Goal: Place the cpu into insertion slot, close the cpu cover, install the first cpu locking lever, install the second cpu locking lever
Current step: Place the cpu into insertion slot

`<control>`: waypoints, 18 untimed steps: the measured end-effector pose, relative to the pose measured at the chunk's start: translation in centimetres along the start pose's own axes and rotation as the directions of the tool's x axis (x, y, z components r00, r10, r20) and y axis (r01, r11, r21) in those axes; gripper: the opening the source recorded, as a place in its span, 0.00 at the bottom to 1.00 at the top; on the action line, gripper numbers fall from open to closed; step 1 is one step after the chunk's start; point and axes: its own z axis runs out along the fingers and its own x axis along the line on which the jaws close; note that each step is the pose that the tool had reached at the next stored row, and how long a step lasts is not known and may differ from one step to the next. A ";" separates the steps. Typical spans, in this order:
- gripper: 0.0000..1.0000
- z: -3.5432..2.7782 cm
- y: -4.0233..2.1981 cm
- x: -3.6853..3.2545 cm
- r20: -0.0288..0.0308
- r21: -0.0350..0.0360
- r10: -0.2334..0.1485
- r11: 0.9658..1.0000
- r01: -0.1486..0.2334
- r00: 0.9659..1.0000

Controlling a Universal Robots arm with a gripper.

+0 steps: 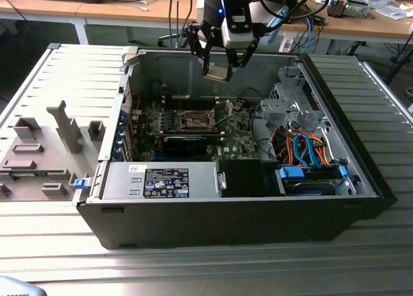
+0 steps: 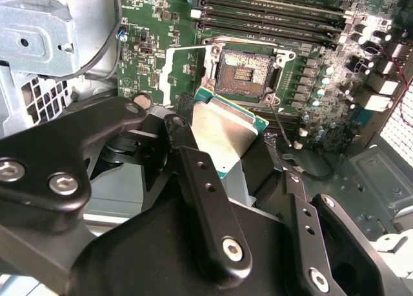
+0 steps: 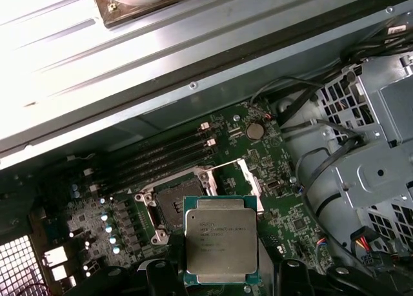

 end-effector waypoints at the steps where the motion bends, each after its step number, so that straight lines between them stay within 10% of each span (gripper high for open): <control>1: 0.54 0.00 0.00 0.00 0.000 0.000 0.002 1.000 -0.002 1.000; 18: 0.54 0.00 0.00 0.00 0.001 0.000 0.023 1.000 -0.023 1.000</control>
